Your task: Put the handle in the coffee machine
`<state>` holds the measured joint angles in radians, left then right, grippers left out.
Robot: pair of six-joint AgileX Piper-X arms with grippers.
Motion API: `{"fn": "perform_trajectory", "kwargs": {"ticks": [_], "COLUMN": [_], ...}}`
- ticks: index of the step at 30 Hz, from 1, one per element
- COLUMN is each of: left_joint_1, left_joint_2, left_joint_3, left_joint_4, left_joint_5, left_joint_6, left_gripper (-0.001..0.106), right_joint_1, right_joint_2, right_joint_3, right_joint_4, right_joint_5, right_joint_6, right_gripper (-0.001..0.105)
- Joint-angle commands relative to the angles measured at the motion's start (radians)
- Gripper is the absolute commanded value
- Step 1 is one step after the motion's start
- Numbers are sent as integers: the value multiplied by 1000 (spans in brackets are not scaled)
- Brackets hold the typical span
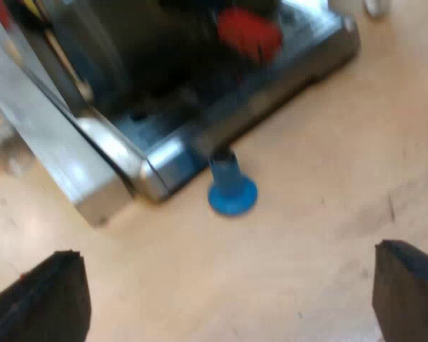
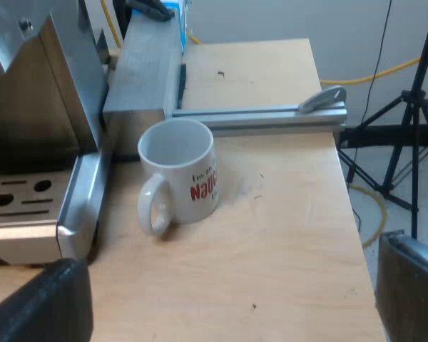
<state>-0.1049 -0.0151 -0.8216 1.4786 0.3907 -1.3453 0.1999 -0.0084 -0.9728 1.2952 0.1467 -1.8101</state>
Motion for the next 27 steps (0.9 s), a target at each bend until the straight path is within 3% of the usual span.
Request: {"fn": "perform_trajectory", "kwargs": {"ticks": [1,7,10,12,13,15,23,24,27], "left_joint_1": [4,4,17,31,58,56,31,28,20], "left_joint_2": [-140,-140,-140,-140,-140,-138,-138,-138,-138], "left_joint_3": [15,24,41,51,71,93,210,218,227], "left_joint_4": [22,-35,-95,-117,-154,-176,-206,-206,-206], "left_joint_5": [-3,0,0,0,0,0,-21,-21,-24], "left_joint_6": [12,0,-106,-142,-199,-220,-217,-217,-198], "left_gripper": [82,82,82,82,82,82,82,82,82], "right_joint_1": [-7,-7,-7,-7,-7,-7,-7,-7,-7], "right_joint_2": [-48,-48,-48,-48,-48,-48,-48,-48,-46], "right_joint_3": [-1,-1,-1,2,3,5,20,70,96], "right_joint_4": [19,22,15,6,2,-2,-5,-5,-8], "right_joint_5": [-2,-2,-2,-2,-2,-2,-2,-2,-2], "right_joint_6": [-15,-18,-18,-18,-18,-18,-18,-18,-18], "right_gripper": [81,81,81,81,81,81,81,81,81]}}
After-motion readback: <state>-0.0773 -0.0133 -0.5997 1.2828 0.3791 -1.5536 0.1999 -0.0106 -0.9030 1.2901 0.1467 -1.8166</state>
